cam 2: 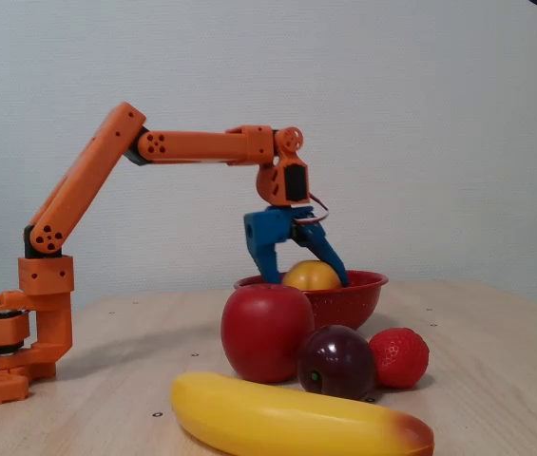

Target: Put the peach in the red bowl.

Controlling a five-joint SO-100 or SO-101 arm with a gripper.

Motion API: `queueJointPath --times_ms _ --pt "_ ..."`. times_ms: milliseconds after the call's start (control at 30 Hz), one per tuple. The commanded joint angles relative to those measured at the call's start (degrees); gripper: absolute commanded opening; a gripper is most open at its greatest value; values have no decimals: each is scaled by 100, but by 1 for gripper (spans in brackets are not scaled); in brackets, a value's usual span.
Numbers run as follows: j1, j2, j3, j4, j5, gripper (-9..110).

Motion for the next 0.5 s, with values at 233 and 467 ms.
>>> queueJointPath --times_ms 233,467 --pt "-475 940 -492 -141 281 57" --pt "-554 1617 -448 -44 299 52"
